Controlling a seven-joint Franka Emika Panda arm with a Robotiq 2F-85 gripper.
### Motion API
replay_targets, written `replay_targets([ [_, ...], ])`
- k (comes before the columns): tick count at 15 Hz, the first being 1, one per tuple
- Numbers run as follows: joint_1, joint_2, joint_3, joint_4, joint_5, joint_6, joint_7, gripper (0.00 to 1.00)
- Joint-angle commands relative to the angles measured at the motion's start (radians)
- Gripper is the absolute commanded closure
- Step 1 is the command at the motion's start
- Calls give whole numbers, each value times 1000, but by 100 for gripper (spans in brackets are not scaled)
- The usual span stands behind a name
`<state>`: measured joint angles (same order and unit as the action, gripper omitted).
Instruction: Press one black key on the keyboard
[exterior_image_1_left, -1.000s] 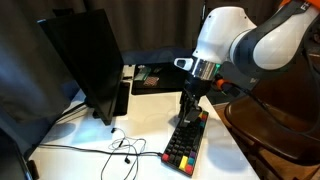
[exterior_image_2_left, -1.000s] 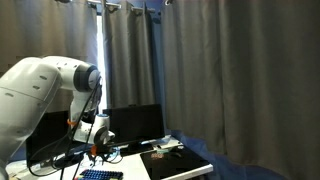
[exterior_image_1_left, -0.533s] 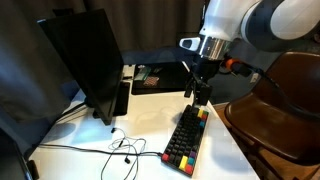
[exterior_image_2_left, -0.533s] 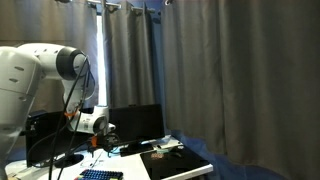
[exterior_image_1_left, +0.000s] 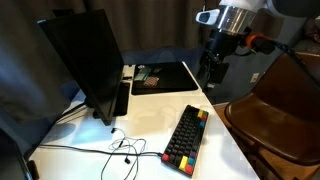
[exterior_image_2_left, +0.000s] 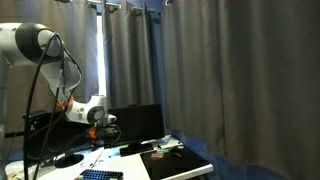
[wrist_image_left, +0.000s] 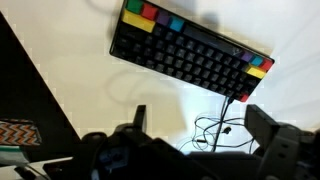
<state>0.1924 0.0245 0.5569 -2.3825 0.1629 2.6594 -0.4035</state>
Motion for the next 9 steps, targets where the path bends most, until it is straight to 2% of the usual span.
replay_targets([
  [1,66,-156,-89,-82,89,-58,-62,0],
  [9,180,-356,-287,-199,75,-116,-73,0],
])
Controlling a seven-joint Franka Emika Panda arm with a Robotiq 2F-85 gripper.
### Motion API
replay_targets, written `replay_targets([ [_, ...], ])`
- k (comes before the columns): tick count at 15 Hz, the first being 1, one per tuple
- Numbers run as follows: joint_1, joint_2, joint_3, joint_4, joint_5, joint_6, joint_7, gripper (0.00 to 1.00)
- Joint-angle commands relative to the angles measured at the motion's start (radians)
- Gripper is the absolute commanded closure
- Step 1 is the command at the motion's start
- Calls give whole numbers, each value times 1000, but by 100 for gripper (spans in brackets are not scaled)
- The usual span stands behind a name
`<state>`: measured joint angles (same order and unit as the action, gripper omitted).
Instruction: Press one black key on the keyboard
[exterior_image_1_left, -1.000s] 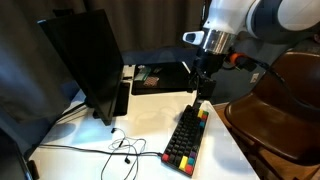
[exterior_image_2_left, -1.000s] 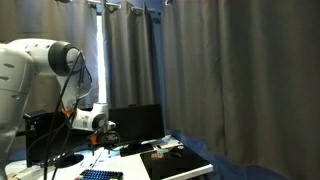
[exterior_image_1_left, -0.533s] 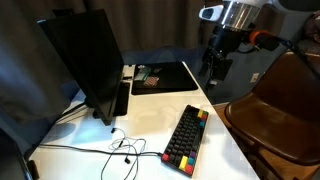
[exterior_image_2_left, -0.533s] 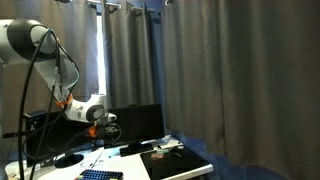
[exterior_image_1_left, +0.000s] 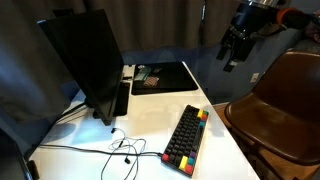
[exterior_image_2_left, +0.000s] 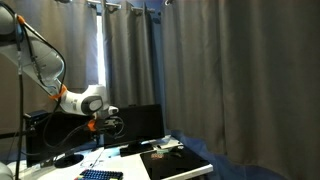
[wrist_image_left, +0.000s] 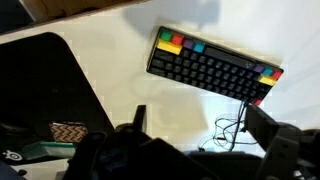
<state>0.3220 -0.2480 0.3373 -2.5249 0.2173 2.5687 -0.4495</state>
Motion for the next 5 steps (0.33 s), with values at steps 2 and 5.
replay_targets([
  [2,55,-36,-73,-25,-19,-7,9,0],
  [5,63,-57,-85,-41,-19,-10,5,0],
])
